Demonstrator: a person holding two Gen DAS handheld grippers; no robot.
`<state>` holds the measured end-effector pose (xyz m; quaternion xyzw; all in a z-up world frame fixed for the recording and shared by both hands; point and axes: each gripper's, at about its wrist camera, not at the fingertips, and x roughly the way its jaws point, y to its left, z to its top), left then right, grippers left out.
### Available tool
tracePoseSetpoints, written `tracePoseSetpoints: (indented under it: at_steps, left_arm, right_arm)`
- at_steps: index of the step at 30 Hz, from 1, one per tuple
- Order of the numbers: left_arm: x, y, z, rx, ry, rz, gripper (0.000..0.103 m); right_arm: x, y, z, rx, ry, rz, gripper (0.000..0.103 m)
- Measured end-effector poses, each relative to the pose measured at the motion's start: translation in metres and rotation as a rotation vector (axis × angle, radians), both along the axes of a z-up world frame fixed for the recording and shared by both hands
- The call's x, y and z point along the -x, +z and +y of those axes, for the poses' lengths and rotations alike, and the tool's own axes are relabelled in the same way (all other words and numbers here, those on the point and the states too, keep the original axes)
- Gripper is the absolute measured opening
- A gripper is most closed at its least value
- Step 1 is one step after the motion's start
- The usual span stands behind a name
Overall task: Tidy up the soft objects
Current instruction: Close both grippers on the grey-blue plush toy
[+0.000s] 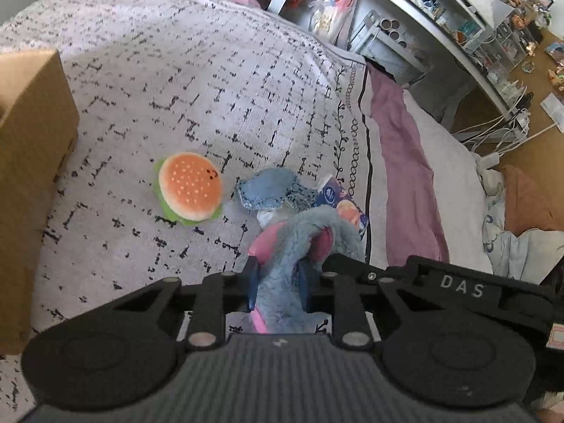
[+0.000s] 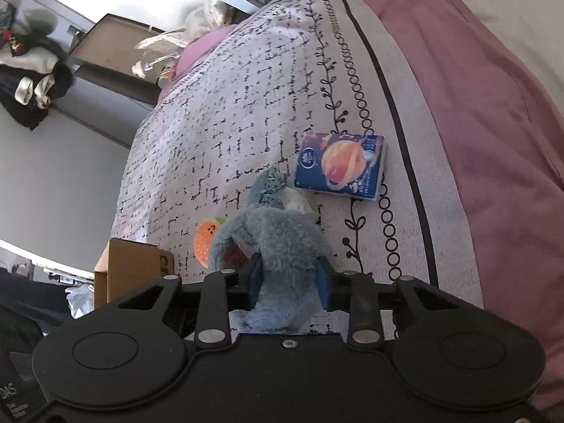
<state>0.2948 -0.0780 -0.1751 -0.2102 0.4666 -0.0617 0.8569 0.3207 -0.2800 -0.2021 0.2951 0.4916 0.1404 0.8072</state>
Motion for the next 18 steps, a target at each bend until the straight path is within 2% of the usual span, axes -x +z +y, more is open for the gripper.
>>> tracePoseSetpoints:
  at_steps: [18]
  left_arm:
    - [0.037,0.048,0.009,0.014,0.0,-0.102,0.021]
  right_arm:
    - [0.034,0.051,0.009,0.044,0.045,-0.166,0.028]
